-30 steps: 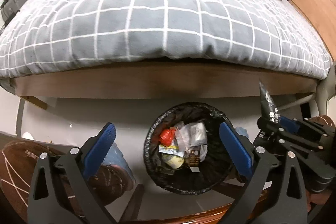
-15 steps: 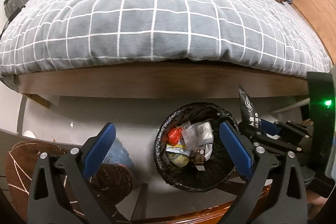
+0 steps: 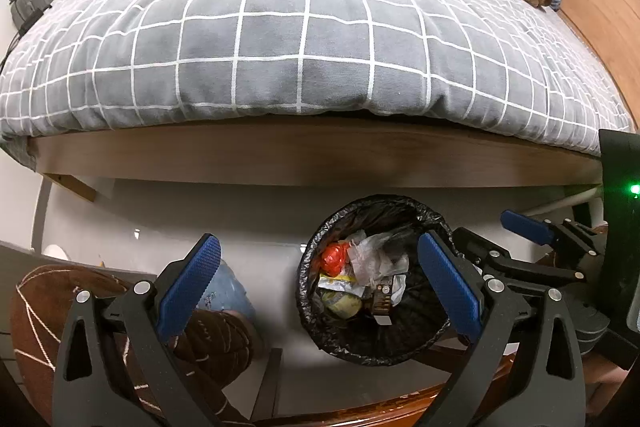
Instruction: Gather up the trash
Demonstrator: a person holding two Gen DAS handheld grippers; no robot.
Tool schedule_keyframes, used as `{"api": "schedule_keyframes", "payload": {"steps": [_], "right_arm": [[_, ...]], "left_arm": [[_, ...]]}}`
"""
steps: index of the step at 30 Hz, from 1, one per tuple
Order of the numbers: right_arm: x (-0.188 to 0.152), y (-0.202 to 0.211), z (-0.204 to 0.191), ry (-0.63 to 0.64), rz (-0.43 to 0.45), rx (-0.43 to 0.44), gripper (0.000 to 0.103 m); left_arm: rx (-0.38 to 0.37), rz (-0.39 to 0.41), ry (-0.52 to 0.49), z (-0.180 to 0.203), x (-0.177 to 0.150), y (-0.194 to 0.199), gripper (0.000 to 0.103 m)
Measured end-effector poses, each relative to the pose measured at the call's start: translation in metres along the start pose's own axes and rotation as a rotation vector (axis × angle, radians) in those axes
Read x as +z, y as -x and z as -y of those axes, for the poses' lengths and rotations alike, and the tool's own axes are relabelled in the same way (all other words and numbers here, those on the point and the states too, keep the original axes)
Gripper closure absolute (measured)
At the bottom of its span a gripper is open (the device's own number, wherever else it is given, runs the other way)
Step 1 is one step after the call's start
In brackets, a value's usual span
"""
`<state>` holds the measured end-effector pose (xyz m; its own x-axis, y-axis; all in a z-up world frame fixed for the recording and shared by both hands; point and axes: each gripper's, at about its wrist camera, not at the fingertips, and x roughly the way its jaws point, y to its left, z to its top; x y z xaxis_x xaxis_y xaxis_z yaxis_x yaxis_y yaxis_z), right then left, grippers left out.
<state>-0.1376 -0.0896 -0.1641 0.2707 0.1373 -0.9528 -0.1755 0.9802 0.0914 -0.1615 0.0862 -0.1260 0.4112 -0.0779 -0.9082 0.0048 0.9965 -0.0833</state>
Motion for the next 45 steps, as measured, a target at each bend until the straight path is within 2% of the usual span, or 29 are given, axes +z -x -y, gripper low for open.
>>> {"api": "schedule_keyframes", "payload": {"steps": [6, 11, 18, 28, 36, 45], "right_arm": [[0.002, 0.017, 0.013, -0.019, 0.044, -0.022, 0.024], [0.008, 0.051, 0.037, -0.061, 0.128, -0.043, 0.008], [0.016, 0.116, 0.058, -0.1, 0.265, -0.088, 0.008], [0.005, 0.198, 0.056, -0.09, 0.411, -0.131, 0.008], [-0.015, 0.232, 0.057, -0.099, 0.458, -0.158, 0.008], [-0.023, 0.239, 0.052, -0.097, 0.464, -0.154, 0.008]], "left_arm": [[-0.003, 0.022, 0.005, 0.0, 0.002, 0.008, 0.006], [-0.014, 0.067, 0.008, 0.006, 0.011, 0.027, 0.006], [-0.034, 0.163, 0.0, 0.022, 0.027, 0.069, 0.006], [-0.056, 0.267, -0.023, 0.045, 0.032, 0.126, 0.006], [-0.068, 0.3, -0.05, 0.057, 0.015, 0.154, 0.006], [-0.068, 0.309, -0.05, 0.057, 0.008, 0.162, 0.006]]}}
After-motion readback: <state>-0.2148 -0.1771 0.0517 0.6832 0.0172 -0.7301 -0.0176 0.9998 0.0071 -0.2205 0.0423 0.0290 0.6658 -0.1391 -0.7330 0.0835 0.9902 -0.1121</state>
